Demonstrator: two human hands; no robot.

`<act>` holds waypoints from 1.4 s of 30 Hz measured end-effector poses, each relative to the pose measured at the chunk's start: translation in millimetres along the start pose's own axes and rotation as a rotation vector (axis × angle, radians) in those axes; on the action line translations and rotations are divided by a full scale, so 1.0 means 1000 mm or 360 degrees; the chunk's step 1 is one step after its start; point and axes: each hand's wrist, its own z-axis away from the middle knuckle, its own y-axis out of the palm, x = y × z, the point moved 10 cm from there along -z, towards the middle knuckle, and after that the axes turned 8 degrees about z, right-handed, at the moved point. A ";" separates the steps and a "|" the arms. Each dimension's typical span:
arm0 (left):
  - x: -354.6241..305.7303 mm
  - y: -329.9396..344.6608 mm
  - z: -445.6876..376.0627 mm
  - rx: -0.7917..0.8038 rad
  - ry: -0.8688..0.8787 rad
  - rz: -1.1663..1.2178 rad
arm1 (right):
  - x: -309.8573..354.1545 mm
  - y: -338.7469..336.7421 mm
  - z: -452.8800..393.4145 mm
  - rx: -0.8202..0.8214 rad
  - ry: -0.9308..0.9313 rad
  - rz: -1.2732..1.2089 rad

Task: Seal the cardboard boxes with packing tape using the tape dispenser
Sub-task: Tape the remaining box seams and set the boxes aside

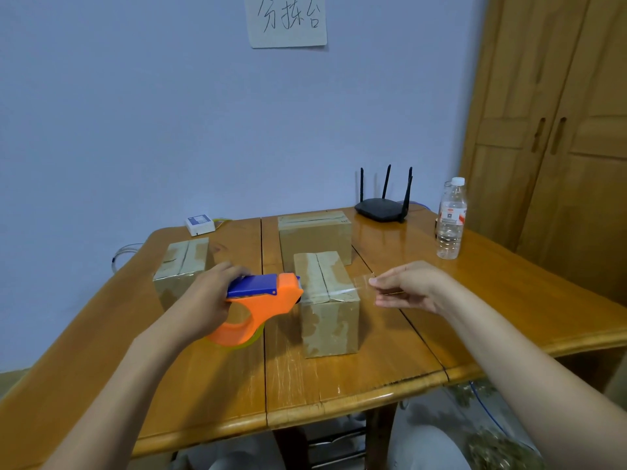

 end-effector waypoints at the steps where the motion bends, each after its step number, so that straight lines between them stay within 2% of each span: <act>1: 0.000 0.000 0.000 0.0001 -0.0001 -0.0002 | 0.000 0.000 0.000 -0.0007 0.0009 -0.0028; 14: 0.003 0.001 0.001 0.0013 -0.0002 0.0003 | -0.003 0.000 -0.005 -0.0059 -0.0123 0.0053; 22: 0.011 0.009 0.003 0.0007 0.0006 0.0033 | -0.012 0.002 -0.009 -0.0065 -0.0074 0.0056; 28: 0.017 0.018 0.004 0.0004 0.0048 0.0099 | -0.030 0.008 -0.014 0.0029 0.0074 -0.0103; 42: 0.021 0.032 0.008 0.0000 0.0115 0.0182 | -0.054 0.030 -0.023 0.0126 0.0159 -0.0422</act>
